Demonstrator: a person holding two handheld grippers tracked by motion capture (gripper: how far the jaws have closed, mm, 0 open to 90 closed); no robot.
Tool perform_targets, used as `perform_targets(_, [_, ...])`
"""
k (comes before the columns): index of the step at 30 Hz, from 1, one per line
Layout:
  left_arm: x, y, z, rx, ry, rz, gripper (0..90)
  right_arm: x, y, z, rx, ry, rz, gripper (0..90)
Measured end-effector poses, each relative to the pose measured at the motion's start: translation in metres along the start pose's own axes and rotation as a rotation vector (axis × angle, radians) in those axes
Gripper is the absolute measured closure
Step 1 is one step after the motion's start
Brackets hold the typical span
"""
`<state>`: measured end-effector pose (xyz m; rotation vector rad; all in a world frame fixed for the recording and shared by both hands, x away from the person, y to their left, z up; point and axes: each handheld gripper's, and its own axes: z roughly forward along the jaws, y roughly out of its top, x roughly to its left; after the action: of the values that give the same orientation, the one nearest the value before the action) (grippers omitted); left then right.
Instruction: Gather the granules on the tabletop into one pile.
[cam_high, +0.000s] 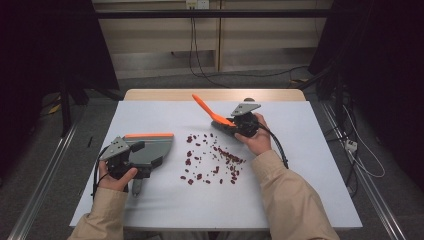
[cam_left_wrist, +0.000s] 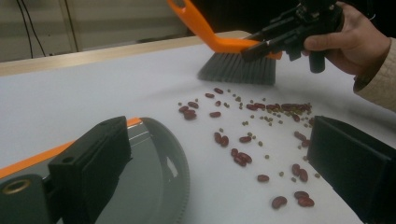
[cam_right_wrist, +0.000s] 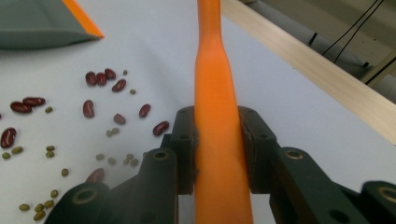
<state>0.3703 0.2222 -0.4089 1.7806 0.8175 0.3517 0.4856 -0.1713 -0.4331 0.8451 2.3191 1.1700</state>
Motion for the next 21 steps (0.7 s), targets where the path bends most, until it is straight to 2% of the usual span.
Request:
perform_targets(2, [0.0, 0.0, 0.0, 0.0, -0.001, 0.0, 5.8, 0.003, 0.0, 0.0, 0.01, -0.007, -0.003, 70.9])
perform_targets(4, [0.0, 0.0, 0.0, 0.001, -0.002, 0.001, 5.8, 0.006, 0.003, -0.002, 0.048, -0.027, 0.0, 70.8])
perform_targets(6, [-0.001, 0.0, 0.0, 0.003, -0.001, 0.005, 5.8, 0.009, 0.007, -0.003, 0.094, -0.021, 0.006, 70.7])
perform_targets(8, [-0.001, 0.0, 0.0, 0.001, -0.002, 0.004, 5.9, 0.012, 0.008, -0.003, 0.112, -0.017, -0.001, 70.7])
perform_targets(13, [-0.001, 0.0, 0.0, -0.001, -0.001, 0.005, 5.8, 0.016, 0.004, -0.007, 0.089, 0.041, -0.033, 70.7])
perform_targets(15, [-0.001, 0.0, 0.0, -0.001, -0.002, 0.005, 5.9, 0.018, 0.001, -0.01, 0.079, 0.06, -0.027, 70.6])
perform_targets(21, [-0.001, 0.0, 0.0, 0.0, -0.001, 0.007, 5.9, 0.025, -0.003, -0.017, 0.069, 0.102, -0.052, 70.6])
